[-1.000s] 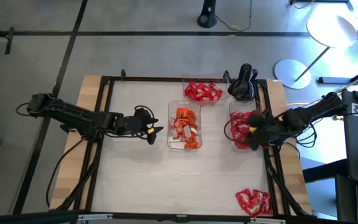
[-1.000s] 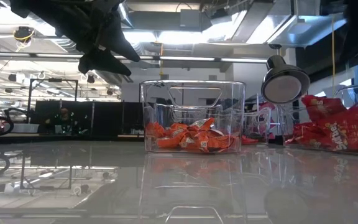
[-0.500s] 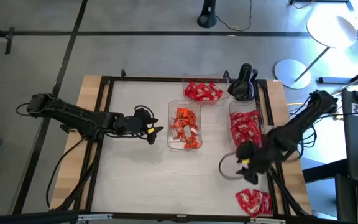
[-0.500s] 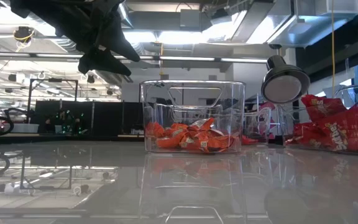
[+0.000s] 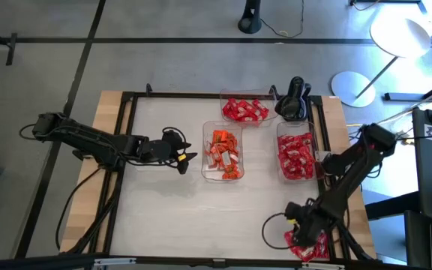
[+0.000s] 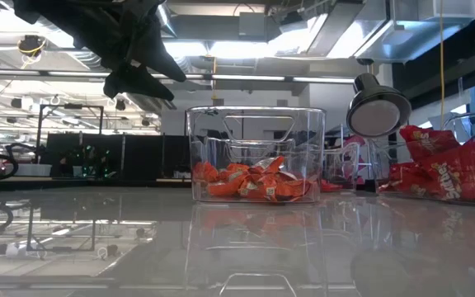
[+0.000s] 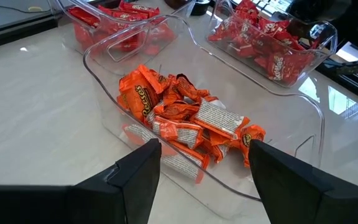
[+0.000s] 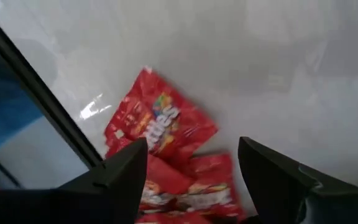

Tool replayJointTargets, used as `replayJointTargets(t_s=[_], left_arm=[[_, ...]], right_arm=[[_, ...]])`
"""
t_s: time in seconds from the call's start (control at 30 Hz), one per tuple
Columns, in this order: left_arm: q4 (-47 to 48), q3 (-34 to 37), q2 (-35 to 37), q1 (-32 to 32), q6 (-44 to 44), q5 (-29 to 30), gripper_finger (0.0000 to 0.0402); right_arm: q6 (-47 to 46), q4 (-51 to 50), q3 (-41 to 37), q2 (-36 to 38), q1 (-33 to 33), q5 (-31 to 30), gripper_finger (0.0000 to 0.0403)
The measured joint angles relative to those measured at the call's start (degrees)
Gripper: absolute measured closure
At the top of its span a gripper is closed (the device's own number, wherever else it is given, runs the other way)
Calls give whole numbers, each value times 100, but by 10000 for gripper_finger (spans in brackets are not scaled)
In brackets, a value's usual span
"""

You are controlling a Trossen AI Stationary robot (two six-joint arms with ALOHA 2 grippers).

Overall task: Sort candy
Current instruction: Put the red candy pack into the bottom right transparent bin

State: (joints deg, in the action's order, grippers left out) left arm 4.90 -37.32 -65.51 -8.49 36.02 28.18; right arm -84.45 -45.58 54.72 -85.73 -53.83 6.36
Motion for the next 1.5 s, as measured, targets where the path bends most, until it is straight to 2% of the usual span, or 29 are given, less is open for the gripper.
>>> replayJointTargets(t_s=[0.2,0.37,0.57,0.8,1.2,1.3,1.5], left_arm=[[-1,-1,0,0,1,0,169],[1,0,-1,0,0,-2,169],[1,0,-1,0,-25,-2,169],[3,0,-1,-2,-40,-2,169],[5,-1,-1,-4,-62,-2,169],[5,0,0,-4,-62,-2,169],[5,0,1,-4,-62,-2,169]], right_arm=[[-778,707,0,-462,20,214,155],[-1323,755,0,-796,20,258,155],[-1345,1054,0,-1281,22,480,155],[-1274,905,31,-1605,18,373,158],[-766,780,8,-1533,16,135,269],[-581,793,-10,-1320,16,52,286],[-411,459,-26,-522,84,-615,310]])
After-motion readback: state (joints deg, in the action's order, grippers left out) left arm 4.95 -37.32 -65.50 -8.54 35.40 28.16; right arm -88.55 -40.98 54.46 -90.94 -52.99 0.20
